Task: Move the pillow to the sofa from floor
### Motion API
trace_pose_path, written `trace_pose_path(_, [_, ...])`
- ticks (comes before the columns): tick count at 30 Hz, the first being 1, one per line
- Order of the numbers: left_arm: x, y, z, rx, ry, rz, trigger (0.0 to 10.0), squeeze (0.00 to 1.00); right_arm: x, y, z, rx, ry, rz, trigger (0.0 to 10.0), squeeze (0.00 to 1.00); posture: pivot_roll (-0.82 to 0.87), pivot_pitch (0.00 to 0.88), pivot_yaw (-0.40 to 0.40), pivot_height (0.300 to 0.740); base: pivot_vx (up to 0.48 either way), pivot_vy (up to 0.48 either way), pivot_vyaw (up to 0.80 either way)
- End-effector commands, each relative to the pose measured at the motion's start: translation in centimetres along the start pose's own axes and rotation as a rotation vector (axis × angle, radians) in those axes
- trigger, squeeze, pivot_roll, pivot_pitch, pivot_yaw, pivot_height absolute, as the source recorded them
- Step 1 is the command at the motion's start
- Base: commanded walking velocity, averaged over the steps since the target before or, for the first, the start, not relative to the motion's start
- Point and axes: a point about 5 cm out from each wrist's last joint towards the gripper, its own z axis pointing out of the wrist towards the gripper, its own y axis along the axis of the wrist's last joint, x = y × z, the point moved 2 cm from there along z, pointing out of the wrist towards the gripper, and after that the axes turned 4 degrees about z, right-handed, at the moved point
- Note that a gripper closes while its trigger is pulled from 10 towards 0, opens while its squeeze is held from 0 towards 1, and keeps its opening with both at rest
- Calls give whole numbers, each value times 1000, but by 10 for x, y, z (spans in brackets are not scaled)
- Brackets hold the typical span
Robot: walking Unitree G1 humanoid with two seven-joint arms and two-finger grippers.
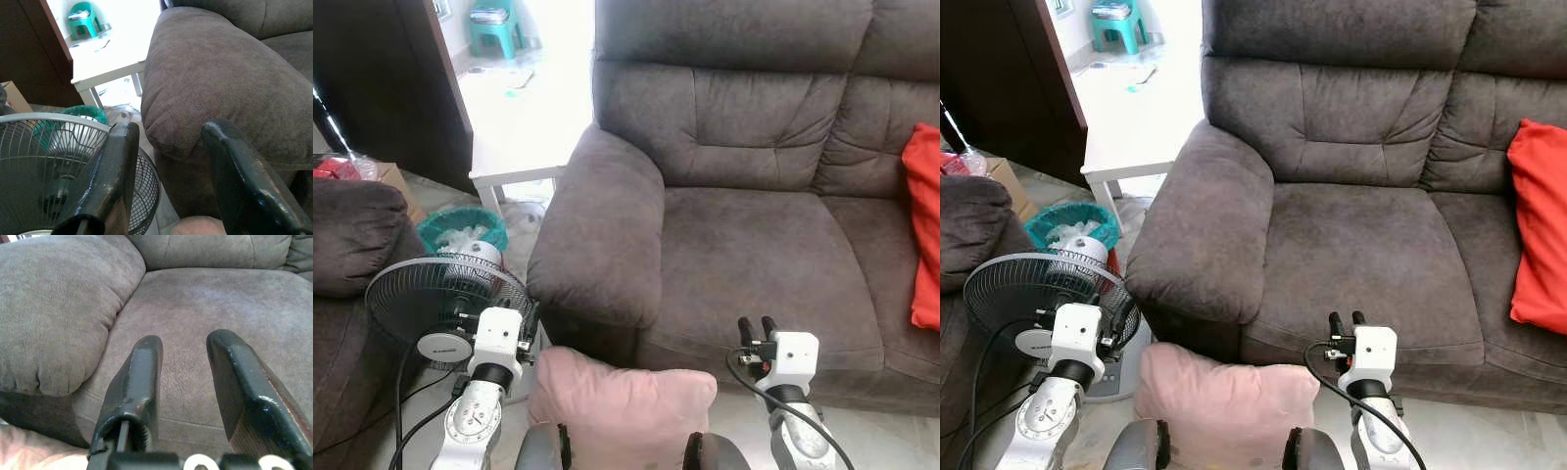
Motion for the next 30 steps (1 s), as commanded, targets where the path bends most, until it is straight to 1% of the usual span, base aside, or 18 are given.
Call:
trace_pose_path(1, [-1, 0, 1, -5, -10, 7, 10000, 0, -2, -2, 1, 18, -9, -1, 10000, 0, 85, 19, -35, 605, 0, 0, 0])
trace_pose_path(3, [-2, -1, 1, -1, -11, 6, 10000, 0, -2, -2, 1, 19, -9, -3, 10000, 0, 85, 19, -35, 585, 0, 0, 0])
trace_pose_path(11, [-2, -1, 1, 0, -8, 0, 10000, 0, -3, -4, 1, 28, -5, -9, 10000, 0, 83, 24, -38, 535, 0, 0, 0])
trace_pose_path(15, [-2, -1, 1, 0, -4, -3, 10000, 0, -2, -2, 1, 13, 8, -10, 10000, 0, 84, 27, -38, 535, 0, 0, 0])
trace_pose_path(30, [1, -3, 3, 14, 18, -14, 10000, 0, 1, -3, 2, 19, 30, -8, 10000, 0, 81, 43, -31, 535, 0, 0, 0])
